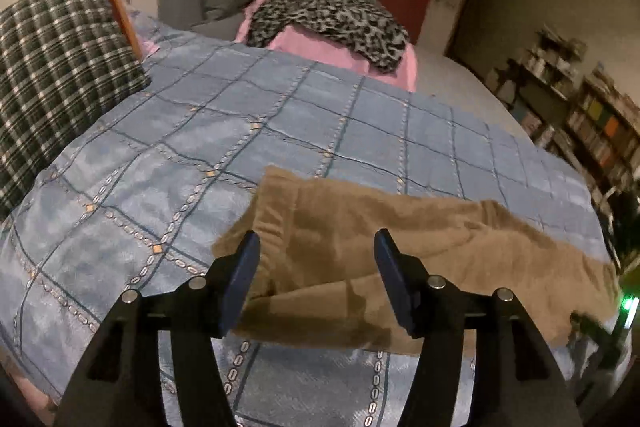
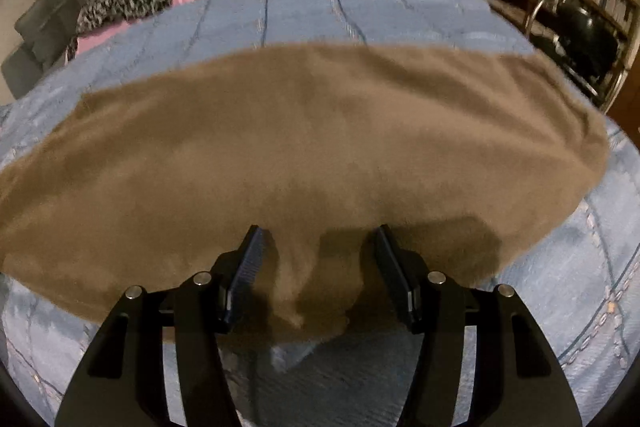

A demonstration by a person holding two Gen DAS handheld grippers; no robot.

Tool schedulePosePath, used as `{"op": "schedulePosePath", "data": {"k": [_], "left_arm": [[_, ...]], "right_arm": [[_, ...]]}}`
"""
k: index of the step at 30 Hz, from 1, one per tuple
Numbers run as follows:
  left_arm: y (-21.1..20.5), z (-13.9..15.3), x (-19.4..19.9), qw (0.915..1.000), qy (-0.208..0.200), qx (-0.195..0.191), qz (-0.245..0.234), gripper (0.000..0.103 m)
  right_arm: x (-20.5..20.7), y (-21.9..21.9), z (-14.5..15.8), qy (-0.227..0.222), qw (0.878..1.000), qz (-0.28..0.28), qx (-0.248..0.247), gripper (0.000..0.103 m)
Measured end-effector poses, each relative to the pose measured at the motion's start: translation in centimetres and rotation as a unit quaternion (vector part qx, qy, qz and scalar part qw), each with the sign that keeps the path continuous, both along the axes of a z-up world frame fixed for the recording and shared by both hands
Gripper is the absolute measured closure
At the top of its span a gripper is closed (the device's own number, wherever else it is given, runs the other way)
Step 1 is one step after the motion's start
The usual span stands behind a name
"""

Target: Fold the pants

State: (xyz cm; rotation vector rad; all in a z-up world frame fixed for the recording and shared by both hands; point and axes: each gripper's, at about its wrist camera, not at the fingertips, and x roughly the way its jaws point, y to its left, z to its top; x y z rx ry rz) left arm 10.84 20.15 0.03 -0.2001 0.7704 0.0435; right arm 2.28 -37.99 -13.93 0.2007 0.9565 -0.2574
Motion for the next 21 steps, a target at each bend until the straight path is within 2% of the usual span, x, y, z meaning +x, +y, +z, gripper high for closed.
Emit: {"op": "schedulePosePath", "data": {"k": [2, 4, 7, 10, 16, 19, 21], "left_arm": [[0.2, 0.3, 0.1, 0.9999, 0.0, -0.008, 0.013, 0.043], [-1.1, 0.7, 0.7, 0.9999, -0.005, -0.013, 0.001, 0.041], [-5.1, 0.8, 1.9, 0.9987, -0.013, -0.005, -0.049, 0.035], [-9.5, -0.4, 3.0, 0.9942, -0.006, -0.01, -0.107, 0.033], [-19.5, -3.4, 4.4, 0.9761, 0.027, -0.034, -0.213, 0.033], [-23.2, -4.3, 4.3, 0.9674, 0.036, -0.033, -0.248, 0.033], [-25.8, -5.0, 4.1, 0.9611, 0.043, -0.028, -0.271, 0.033]], "right_arm": [[-0.4, 0.3, -0.1, -0.004, 1.0, 0.007, -0.01, 0.043], [-0.5, 0.3, -0.1, -0.005, 1.0, 0.009, -0.011, 0.043], [-0.9, -0.4, 0.2, -0.015, 1.0, 0.004, 0.014, 0.043], [-2.0, -1.7, 0.9, -0.038, 0.998, -0.013, 0.049, 0.043], [-4.4, -6.7, 3.1, -0.084, 0.99, -0.089, 0.069, 0.042], [-5.9, -10.6, 3.7, -0.098, 0.982, -0.144, 0.073, 0.035], [-6.7, -12.7, 3.9, -0.105, 0.976, -0.172, 0.085, 0.034]]}}
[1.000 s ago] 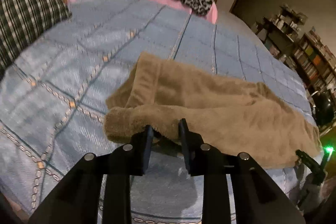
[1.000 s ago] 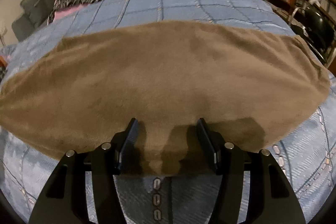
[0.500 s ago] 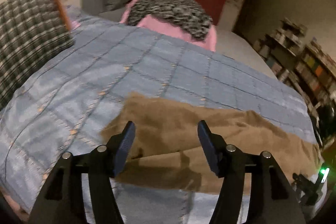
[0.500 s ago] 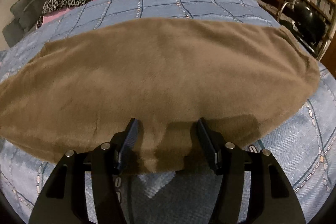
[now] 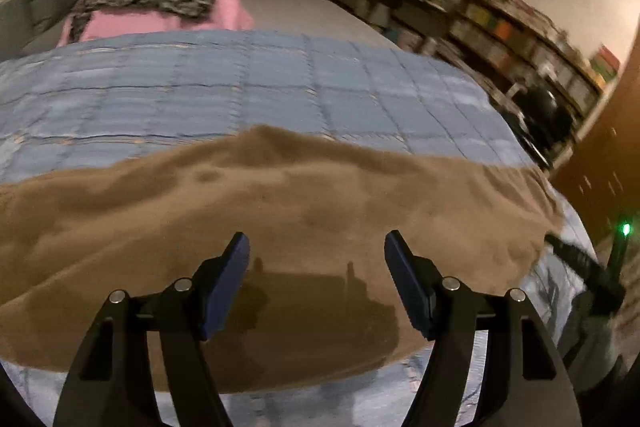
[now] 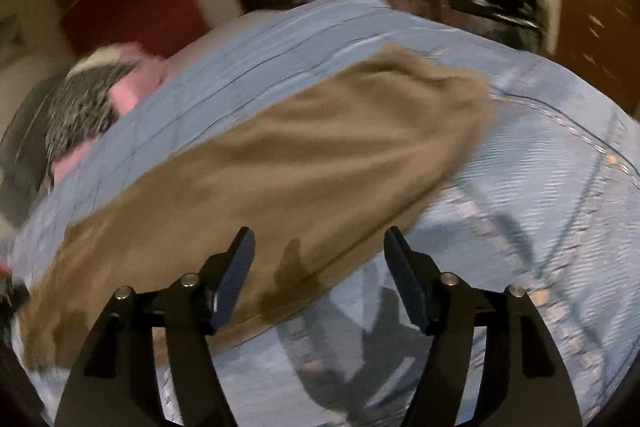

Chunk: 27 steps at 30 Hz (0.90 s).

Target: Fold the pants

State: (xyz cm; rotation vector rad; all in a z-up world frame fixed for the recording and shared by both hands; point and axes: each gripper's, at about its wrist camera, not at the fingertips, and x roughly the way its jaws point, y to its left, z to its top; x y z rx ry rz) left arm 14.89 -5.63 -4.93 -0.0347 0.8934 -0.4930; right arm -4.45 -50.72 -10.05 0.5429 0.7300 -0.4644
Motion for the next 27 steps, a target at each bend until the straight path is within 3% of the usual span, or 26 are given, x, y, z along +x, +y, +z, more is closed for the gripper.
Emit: {"op": "schedulePosePath", "data": {"k": [3, 10, 22, 24, 27], "left_arm": [[-2.9, -0.8, -0.3, 0.9996, 0.003, 0.008, -0.027, 0.026], [-7.0, -2.9, -0.4, 0.9982, 0.02, 0.022, -0.052, 0.024], [-9.7, -6.9, -1.0, 0.9943, 0.053, 0.053, -0.076, 0.024], [-9.8, -7.1, -1.0, 0.994, 0.054, 0.055, -0.077, 0.024], [-9.8, -7.3, -0.9, 0.994, 0.056, 0.055, -0.076, 0.024]], "right_arm": [[-1.2, -3.4, -0.1, -0.015, 0.999, -0.039, 0.027, 0.034], [-2.7, -10.0, -1.5, -0.044, 0.988, -0.11, 0.1, 0.033], [-0.4, -15.0, -3.4, -0.072, 0.977, -0.125, 0.156, 0.034], [0.2, -14.8, -3.5, -0.066, 0.979, -0.122, 0.15, 0.039], [1.6, -15.3, -4.0, -0.05, 0.98, -0.118, 0.15, 0.06]]}}
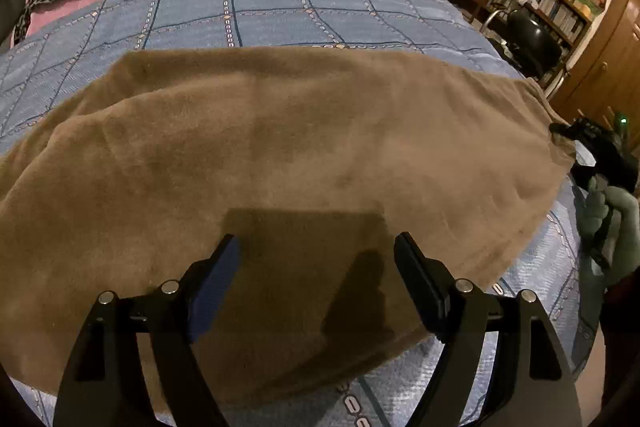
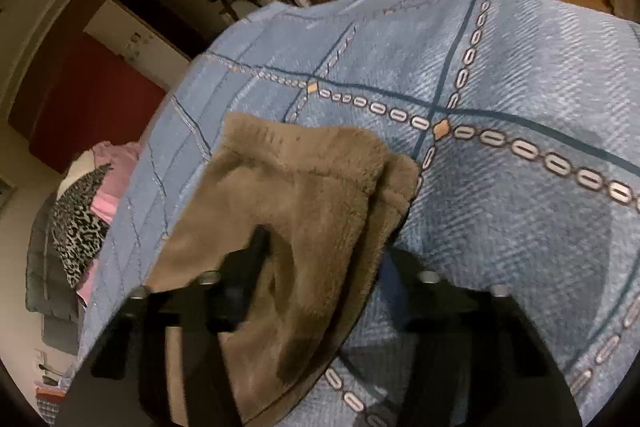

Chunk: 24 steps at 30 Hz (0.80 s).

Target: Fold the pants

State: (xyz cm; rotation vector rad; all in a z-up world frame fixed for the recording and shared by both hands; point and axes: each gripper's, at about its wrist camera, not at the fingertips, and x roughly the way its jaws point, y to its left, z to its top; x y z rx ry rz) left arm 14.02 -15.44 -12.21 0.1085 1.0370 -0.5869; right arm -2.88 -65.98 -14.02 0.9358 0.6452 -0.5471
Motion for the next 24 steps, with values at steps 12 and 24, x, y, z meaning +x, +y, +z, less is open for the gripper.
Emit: {"op": "schedulePosePath", "data": {"k": [12, 24], "left_arm": [[0.8, 0.2, 0.8, 0.9999, 0.009, -0.011, 0.005, 0.024], [3.9, 2.1, 1.3, 0.9987, -0.003, -0.035, 0.037, 0.024]], "right_arm": [[1.3, 4.5, 6.9, -0.012, 0.992, 0.056, -0.113, 0.087], [5.1, 18.4, 15.3, -0.084, 0.947, 0.199, -0.238, 0.087]]}}
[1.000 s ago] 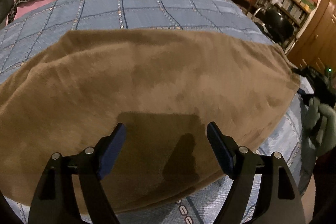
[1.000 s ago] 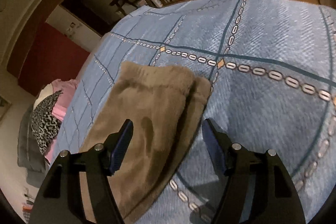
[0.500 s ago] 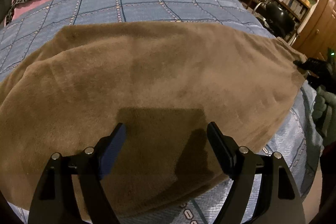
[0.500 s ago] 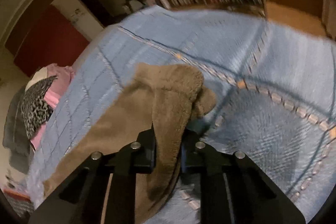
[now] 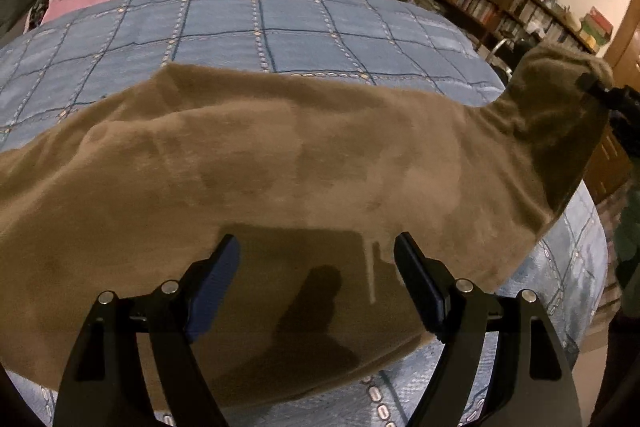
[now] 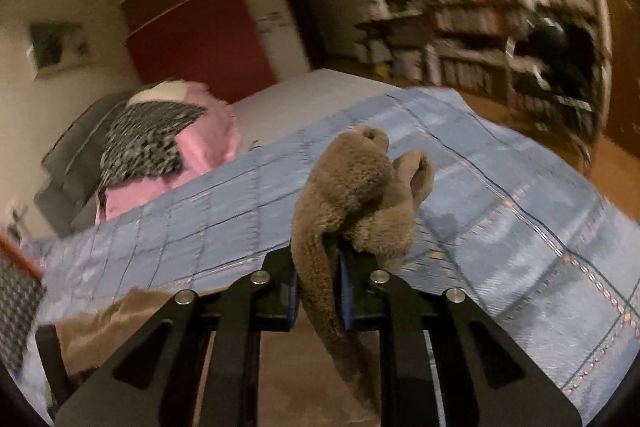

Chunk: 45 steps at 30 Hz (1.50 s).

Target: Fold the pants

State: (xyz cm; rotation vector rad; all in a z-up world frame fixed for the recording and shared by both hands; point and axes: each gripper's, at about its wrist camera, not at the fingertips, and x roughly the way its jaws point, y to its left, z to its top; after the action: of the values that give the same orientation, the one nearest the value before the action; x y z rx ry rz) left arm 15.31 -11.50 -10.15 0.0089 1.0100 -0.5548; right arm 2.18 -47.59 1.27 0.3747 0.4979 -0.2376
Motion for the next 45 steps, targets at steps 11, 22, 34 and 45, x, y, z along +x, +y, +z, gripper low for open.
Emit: {"op": "schedulePosePath", "data": {"k": [11, 22, 34, 45], "left_arm": [[3.9, -0.7, -0.1, 0.9992, 0.011, -0.008, 0.037, 0.024], [6.7, -0.8, -0.2, 0.9976, 0.022, -0.029, 0.059, 0.024], [5.8, 0.6, 0.3, 0.997, 0.027, -0.065, 0.032, 0.017], [4.4, 0.9, 1.3, 0.9947, 0.052, -0.087, 0.015, 0.016]], "right_arm": [[1.4, 15.5, -5.9, 0.057, 0.986, 0.098, -0.124, 0.087], [0.7, 20.1, -12.1, 0.121, 0.963, 0.163, -0.175, 0.087], [-1.2, 19.8, -13.5, 0.151, 0.962, 0.189, -0.124, 0.081], [-2.4, 17.9, -10.1, 0.121, 0.97, 0.206, -0.042, 0.05]]}}
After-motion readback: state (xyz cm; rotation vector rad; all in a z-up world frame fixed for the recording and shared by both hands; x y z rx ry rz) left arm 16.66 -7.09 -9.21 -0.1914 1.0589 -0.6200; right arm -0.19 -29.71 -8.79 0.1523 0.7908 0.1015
